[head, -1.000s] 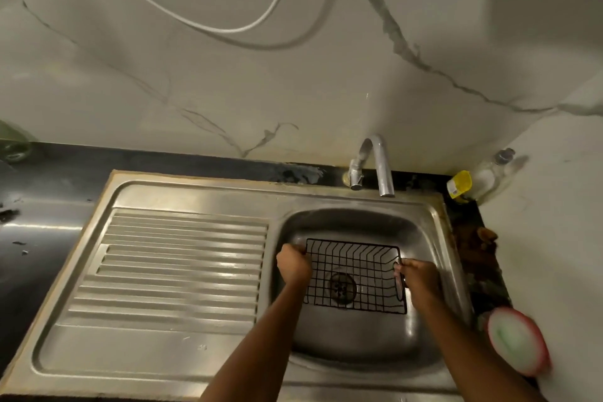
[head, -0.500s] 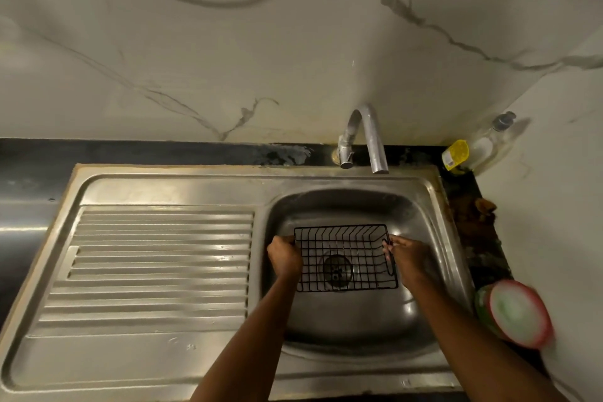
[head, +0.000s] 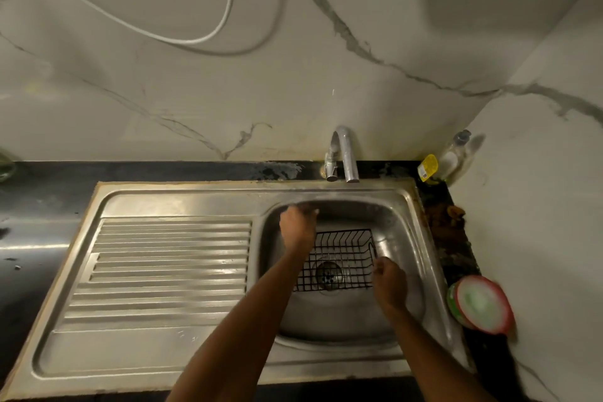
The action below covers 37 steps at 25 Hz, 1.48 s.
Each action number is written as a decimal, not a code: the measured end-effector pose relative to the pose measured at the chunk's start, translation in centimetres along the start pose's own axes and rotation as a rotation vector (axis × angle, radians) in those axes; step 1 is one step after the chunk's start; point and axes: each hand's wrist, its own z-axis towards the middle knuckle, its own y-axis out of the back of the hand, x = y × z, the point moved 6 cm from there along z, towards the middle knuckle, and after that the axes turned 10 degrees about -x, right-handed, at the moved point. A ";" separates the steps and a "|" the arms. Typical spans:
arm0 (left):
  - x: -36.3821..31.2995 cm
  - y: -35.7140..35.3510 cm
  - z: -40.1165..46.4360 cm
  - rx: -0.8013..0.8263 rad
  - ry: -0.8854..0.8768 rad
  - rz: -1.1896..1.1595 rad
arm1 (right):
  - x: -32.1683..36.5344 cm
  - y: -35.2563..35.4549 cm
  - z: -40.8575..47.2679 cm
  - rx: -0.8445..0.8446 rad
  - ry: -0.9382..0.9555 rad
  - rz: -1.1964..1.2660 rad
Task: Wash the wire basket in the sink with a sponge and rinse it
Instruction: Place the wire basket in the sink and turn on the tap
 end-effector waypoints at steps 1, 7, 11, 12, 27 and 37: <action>-2.3 0.3 0.7 -0.005 -0.029 -0.025 | 0.0 0.5 -0.7 0.004 0.001 0.001; -10.6 -1.2 4.1 0.012 -0.146 0.004 | 1.8 2.5 -2.3 0.032 0.078 0.057; -11.3 -1.8 5.4 0.002 -0.111 0.011 | 1.3 3.2 -2.0 0.006 0.088 0.086; -11.4 -1.7 5.6 0.004 -0.107 0.007 | 1.0 3.2 -1.7 0.006 0.074 0.096; -5.3 -2.1 8.8 0.062 0.094 -0.132 | 2.4 0.6 1.1 0.062 -0.217 0.321; -2.7 -2.7 6.4 0.185 0.199 -0.255 | 5.0 1.1 2.2 0.040 -0.194 0.375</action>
